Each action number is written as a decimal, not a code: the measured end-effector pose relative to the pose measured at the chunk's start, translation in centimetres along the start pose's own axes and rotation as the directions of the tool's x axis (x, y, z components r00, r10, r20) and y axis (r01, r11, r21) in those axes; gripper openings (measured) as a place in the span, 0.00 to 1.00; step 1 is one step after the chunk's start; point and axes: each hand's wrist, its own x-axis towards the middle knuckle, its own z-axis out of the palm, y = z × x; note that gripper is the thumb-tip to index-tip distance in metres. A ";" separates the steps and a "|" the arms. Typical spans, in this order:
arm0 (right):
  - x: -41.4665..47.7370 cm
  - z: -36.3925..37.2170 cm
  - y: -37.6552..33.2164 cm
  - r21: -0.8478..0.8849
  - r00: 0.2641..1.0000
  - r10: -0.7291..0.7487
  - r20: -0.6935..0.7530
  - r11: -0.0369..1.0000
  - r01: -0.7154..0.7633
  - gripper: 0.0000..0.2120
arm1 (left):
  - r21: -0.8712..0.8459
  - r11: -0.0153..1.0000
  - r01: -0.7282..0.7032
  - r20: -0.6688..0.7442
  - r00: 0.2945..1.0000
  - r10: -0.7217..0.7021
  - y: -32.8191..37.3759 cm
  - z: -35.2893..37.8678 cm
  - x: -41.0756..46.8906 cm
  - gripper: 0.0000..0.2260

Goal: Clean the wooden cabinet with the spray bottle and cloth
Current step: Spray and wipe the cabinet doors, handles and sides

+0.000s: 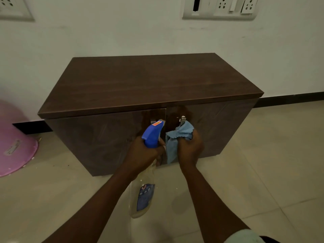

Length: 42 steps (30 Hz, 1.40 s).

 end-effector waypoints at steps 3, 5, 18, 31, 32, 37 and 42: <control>0.2 -1.4 0.6 0.126 0.967 0.230 0.114 0.962 -0.243 0.05 | -0.002 1.000 0.014 0.015 1.000 -0.014 0.0 0.2 -0.2 0.07; 0.0 -1.9 0.7 0.312 0.891 0.407 0.201 0.836 -0.452 0.06 | 0.025 0.999 0.022 -0.003 1.000 -0.022 0.2 0.5 -0.3 0.09; 0.3 1.0 -2.8 -0.139 0.917 -0.392 0.074 0.906 0.399 0.07 | -0.006 0.999 0.053 -0.010 0.999 -0.053 -0.2 0.4 -0.3 0.10; -0.3 0.5 -1.7 -0.048 0.990 -0.140 -0.002 0.989 0.140 0.16 | 0.007 0.999 0.052 -0.011 0.999 -0.052 -0.5 0.2 0.2 0.06; 0.0 0.6 -2.0 -0.042 0.991 -0.135 0.000 0.990 0.135 0.14 | 0.004 0.999 0.051 0.000 0.999 -0.051 -0.6 0.3 0.2 0.06; 0.7 0.8 -3.6 -0.051 0.989 -0.141 -0.033 0.989 0.139 0.13 | -0.018 0.998 0.055 -0.001 0.999 -0.055 -0.9 0.2 0.3 0.08; 0.4 -1.4 -5.5 -0.030 0.994 -0.108 -0.009 0.994 0.107 0.17 | -0.038 0.998 0.053 -0.009 0.999 -0.053 -0.8 -0.1 0.8 0.08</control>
